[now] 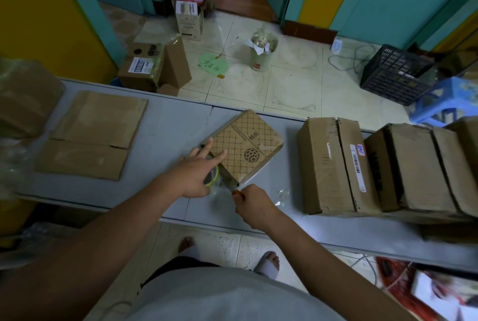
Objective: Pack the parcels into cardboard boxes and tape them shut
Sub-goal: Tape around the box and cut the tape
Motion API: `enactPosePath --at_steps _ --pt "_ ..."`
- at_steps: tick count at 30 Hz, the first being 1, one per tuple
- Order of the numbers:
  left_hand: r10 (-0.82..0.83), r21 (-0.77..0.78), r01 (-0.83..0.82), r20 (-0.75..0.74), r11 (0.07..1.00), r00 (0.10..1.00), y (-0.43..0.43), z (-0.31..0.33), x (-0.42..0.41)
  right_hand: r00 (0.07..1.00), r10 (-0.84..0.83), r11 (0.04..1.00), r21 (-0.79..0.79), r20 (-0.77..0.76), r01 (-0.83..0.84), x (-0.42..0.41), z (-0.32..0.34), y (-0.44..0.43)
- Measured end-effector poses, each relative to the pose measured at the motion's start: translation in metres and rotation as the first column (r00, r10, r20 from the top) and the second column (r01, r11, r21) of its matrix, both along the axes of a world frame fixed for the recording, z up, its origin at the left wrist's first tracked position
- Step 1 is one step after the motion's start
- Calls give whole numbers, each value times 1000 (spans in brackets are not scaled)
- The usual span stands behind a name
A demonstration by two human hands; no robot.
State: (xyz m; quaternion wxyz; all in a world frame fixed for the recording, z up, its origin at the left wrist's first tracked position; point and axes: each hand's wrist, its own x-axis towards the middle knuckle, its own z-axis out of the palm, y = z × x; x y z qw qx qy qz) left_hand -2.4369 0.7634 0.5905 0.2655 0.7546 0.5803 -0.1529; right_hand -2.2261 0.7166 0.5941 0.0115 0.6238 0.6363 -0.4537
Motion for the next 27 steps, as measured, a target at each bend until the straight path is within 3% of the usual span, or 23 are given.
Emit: enactPosePath --at_steps 4,11,27 --pt "-61 102 68 -73 992 996 -5 -9 -4 998 -46 998 -40 -35 45 3 0 -1" --pt "8 324 14 -66 946 998 -20 -31 4 982 -136 990 -44 -130 132 6 -12 -27" --pt "17 392 -20 12 920 1000 -21 -50 2 984 -114 985 112 -140 131 10 -53 -48"
